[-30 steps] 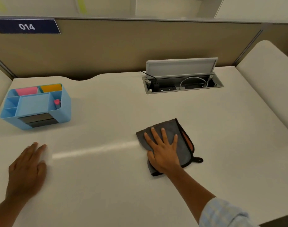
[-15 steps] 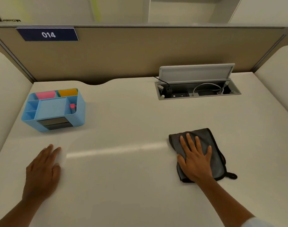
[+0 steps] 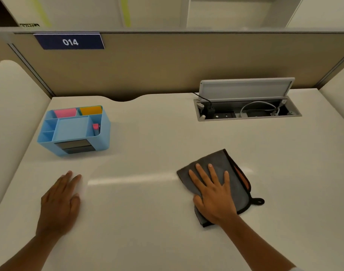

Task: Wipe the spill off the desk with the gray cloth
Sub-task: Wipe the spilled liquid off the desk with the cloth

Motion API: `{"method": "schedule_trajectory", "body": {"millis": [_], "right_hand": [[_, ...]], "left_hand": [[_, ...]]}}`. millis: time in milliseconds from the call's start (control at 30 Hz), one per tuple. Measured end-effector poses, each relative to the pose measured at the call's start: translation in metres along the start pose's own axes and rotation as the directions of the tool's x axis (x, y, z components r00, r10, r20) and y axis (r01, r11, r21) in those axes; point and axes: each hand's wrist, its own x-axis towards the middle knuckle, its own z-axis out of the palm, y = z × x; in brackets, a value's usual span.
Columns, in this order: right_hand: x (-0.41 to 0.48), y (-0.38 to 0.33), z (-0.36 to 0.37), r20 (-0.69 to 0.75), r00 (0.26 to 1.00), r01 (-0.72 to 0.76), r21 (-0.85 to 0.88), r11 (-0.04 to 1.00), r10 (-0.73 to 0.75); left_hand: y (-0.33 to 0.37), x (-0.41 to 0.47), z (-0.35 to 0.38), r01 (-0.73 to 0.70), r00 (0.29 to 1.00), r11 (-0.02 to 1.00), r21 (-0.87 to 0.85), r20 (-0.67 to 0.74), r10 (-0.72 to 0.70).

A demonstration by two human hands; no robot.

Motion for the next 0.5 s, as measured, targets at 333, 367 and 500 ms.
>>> {"method": "schedule_trajectory", "body": {"millis": [333, 367, 500], "right_hand": [[0.046, 0.053, -0.018, 0.011, 0.966, -0.258, 0.020, 0.966, 0.257], [0.062, 0.050, -0.019, 0.014, 0.962, -0.274, 0.028, 0.961, 0.274], [0.111, 0.025, -0.025, 0.039, 0.960, -0.279, 0.067, 0.958, 0.277]], "left_hand": [[0.004, -0.001, -0.003, 0.009, 1.000, 1.000, -0.012, 0.004, -0.009], [0.003, -0.001, -0.003, 0.012, 1.000, 1.000, -0.012, 0.005, -0.012], [0.003, 0.000, -0.003, 0.007, 1.000, 1.000, -0.016, -0.001, -0.007]]}}
